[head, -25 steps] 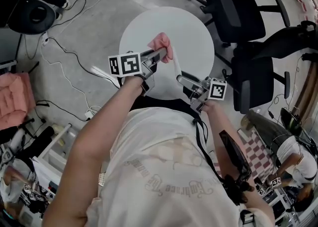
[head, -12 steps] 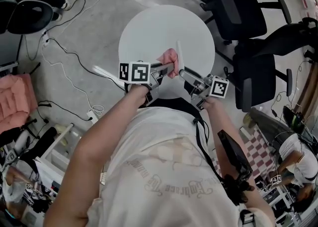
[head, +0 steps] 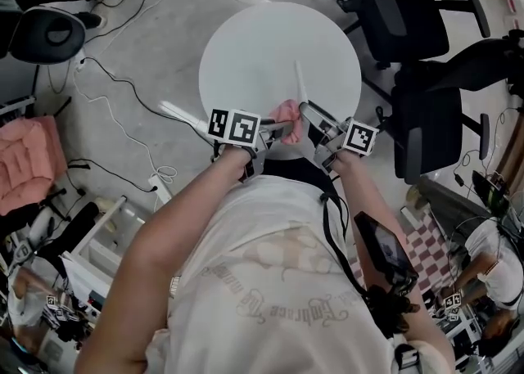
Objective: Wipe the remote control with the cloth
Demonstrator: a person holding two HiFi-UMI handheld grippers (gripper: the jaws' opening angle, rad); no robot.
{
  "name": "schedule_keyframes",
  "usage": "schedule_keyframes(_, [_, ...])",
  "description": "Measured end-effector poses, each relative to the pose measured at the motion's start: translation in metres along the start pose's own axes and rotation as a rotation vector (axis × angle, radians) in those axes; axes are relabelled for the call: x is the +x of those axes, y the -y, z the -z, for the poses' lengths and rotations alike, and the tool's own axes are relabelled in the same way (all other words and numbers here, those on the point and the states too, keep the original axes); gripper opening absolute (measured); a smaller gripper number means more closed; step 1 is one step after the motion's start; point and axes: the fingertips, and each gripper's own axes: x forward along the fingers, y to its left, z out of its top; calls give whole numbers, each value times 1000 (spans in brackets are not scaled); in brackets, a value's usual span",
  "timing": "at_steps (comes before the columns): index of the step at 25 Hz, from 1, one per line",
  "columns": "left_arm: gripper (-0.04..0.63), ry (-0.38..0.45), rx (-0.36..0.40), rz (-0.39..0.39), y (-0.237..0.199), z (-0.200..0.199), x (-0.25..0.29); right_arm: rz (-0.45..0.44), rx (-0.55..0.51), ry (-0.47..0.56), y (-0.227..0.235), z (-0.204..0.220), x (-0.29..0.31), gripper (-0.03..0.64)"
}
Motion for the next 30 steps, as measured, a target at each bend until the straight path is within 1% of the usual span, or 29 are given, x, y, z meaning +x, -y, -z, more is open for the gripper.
schedule_keyframes(2, [26,16,-8,-16,-6,-1,-3,56,-11,-4,15,-4,2,252])
schedule_keyframes(4, [26,35,-17,-38,-14,-2,-8,166,-48,-36,36,-5,2,252])
schedule_keyframes(6, [26,55,-23,-61,-20,-4,-15,283,-113,-91,54,-6,3,252])
schedule_keyframes(8, [26,81,-31,-82,-26,-5,-21,367,-185,-154,67,-6,5,252])
schedule_keyframes(10, [26,114,-45,-101,-31,-7,-28,432,-269,-224,77,-6,8,252])
schedule_keyframes(14, [26,166,-69,-130,-40,-8,-36,567,-501,-372,94,-9,12,252])
schedule_keyframes(17, [26,193,-85,-145,-44,-8,-41,658,-650,-469,103,-8,14,253])
schedule_keyframes(19, [26,214,-95,-155,-46,-7,-45,699,-728,-521,108,-5,15,253])
schedule_keyframes(21, [26,229,-95,-163,-47,-7,-48,727,-783,-563,112,-2,14,255])
schedule_keyframes(25, [26,243,-88,-182,-46,-6,-56,757,-898,-634,114,4,14,256])
schedule_keyframes(28, [26,247,-76,-193,-42,-2,-54,779,-999,-669,110,1,9,259])
schedule_keyframes(30, [26,250,-63,-206,-40,-1,-54,777,-1023,-670,109,2,8,259])
